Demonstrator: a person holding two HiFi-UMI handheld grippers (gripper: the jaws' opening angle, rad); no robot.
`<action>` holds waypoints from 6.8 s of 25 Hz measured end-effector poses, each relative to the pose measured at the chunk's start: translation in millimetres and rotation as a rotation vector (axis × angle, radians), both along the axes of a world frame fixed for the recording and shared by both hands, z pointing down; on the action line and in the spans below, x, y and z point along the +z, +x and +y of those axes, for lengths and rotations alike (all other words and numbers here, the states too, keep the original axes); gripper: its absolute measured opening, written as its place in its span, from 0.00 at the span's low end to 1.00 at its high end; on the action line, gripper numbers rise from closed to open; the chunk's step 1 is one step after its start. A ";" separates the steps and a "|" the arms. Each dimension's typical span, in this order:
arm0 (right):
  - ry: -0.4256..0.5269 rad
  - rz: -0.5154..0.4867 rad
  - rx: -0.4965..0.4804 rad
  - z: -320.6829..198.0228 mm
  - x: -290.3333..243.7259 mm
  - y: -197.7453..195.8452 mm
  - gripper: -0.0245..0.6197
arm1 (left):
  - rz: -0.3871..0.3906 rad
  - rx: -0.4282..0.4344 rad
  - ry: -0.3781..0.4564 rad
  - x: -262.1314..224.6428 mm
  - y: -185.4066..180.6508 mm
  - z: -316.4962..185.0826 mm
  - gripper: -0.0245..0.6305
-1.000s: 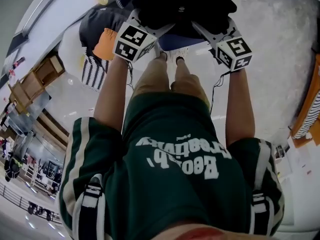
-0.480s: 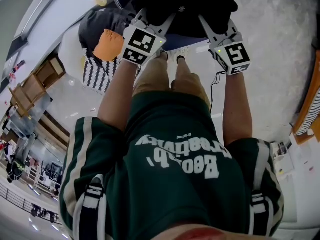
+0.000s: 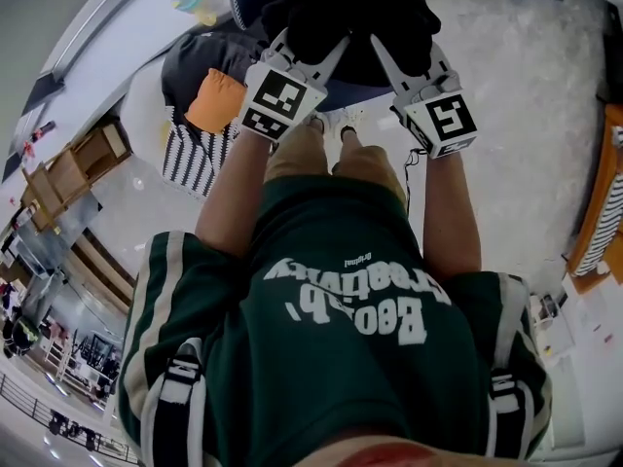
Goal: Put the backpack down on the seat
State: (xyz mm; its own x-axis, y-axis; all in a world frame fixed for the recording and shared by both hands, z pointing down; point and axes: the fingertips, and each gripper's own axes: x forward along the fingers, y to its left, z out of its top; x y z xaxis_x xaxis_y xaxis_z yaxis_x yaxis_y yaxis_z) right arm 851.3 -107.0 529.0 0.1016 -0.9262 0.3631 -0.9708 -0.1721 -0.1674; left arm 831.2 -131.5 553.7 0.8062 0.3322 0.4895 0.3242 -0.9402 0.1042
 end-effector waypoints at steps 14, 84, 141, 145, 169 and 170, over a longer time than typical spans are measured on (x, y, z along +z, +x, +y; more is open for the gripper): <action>0.083 0.052 -0.031 37.9 -95.8 -38.9 0.12 | 0.076 -0.072 0.049 -89.1 -37.1 27.2 0.11; 0.413 0.340 -0.599 24.6 -338.9 -326.8 0.12 | 0.323 -0.572 0.225 -345.4 -337.7 19.1 0.13; 0.275 0.028 -1.006 41.4 -234.1 -968.7 0.13 | 0.236 -1.047 0.146 -249.8 -979.7 48.7 0.13; 0.252 0.007 -1.010 21.9 -218.7 -969.1 0.13 | 0.212 -1.054 0.114 -231.9 -979.2 27.6 0.13; 0.160 -0.035 -0.926 -181.6 -167.0 -987.7 0.13 | 0.159 -0.969 0.029 -180.2 -990.4 -186.4 0.13; 0.146 -0.031 -0.899 -194.7 -161.6 -990.9 0.13 | 0.161 -0.945 0.014 -175.2 -992.8 -198.5 0.13</action>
